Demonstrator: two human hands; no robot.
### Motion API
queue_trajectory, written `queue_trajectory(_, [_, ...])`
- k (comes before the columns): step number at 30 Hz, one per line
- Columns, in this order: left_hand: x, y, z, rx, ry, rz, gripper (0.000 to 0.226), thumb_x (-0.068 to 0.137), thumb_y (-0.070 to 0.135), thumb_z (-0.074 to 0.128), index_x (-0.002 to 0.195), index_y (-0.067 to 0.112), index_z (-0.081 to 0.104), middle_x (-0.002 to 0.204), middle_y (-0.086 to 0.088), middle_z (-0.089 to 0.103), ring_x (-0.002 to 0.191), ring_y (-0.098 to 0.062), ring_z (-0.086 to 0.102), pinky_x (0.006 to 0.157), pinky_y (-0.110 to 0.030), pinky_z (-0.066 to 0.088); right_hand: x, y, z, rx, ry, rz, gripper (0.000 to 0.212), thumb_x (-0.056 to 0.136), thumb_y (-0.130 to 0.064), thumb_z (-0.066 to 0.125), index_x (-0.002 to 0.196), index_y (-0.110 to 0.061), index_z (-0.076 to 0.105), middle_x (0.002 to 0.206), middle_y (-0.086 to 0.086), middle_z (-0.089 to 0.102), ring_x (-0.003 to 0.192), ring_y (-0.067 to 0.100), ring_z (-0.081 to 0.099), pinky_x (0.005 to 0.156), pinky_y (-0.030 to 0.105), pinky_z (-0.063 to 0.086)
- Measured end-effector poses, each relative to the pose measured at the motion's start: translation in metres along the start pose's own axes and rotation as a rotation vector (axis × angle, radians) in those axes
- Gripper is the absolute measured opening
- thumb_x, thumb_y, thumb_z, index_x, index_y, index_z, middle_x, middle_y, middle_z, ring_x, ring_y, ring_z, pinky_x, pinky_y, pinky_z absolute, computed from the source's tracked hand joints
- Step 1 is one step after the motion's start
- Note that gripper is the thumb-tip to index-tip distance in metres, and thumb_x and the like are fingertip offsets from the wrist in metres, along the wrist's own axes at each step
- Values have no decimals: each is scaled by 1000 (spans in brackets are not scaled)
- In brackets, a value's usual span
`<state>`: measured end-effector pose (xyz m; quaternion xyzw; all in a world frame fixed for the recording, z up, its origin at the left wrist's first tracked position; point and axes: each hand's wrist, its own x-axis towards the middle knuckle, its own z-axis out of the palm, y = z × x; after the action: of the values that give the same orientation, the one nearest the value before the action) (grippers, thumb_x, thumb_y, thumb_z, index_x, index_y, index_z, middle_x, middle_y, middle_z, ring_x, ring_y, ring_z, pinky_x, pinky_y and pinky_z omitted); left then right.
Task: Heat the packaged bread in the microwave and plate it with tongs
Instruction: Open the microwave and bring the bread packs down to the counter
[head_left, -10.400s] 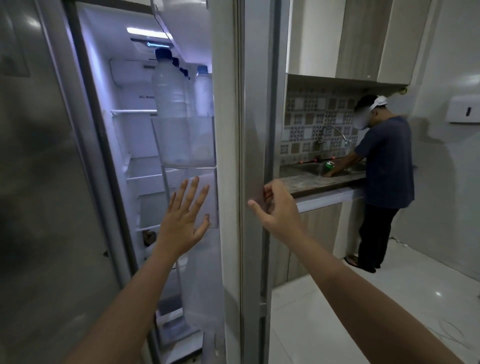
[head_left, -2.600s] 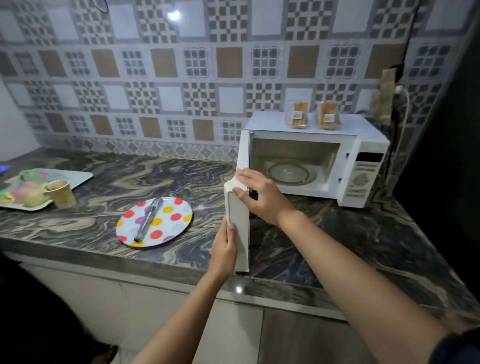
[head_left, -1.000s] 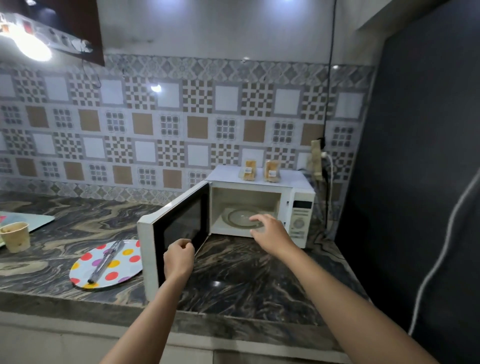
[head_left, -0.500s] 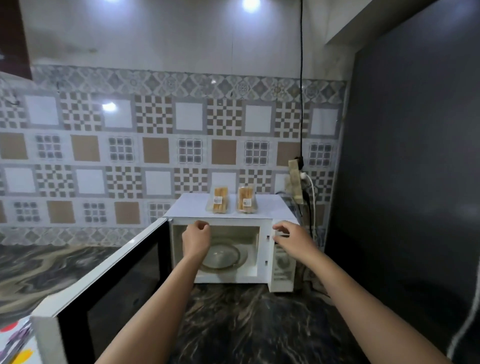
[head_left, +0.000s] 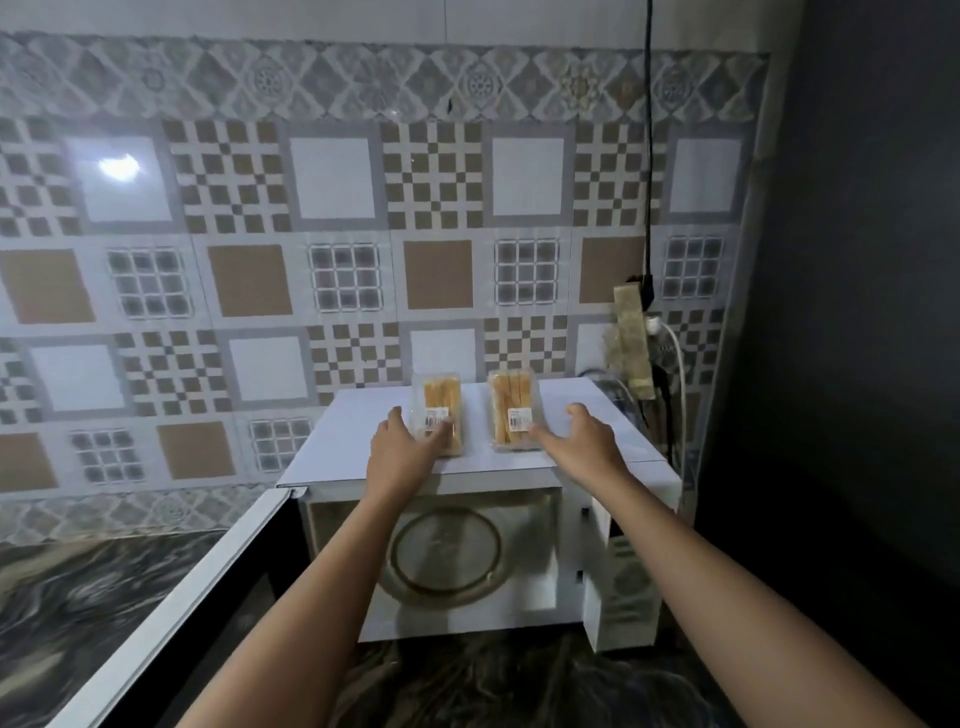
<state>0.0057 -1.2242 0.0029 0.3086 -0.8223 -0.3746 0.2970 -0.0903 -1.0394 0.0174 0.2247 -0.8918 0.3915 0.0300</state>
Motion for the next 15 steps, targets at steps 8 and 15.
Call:
queue_trajectory(8, [34, 4, 8, -1, -232, -45, 72, 65, 53, 74, 121, 17, 50, 117, -4, 65, 99, -20, 64, 87, -39, 53, 30, -18, 38, 127, -113, 70, 73, 76, -45, 71, 131, -13, 37, 126, 9, 57, 113, 28, 56, 88, 36, 48])
queue_trajectory(15, [35, 18, 2, 33, -222, -114, 71, 73, 23, 77, 128, 8, 35, 127, -12, 52, 117, -28, 52, 82, -31, 43, 34, -41, 39, -4, -50, 34, 75, 76, -38, 73, 132, -9, 33, 125, 15, 46, 110, 30, 53, 72, 28, 41])
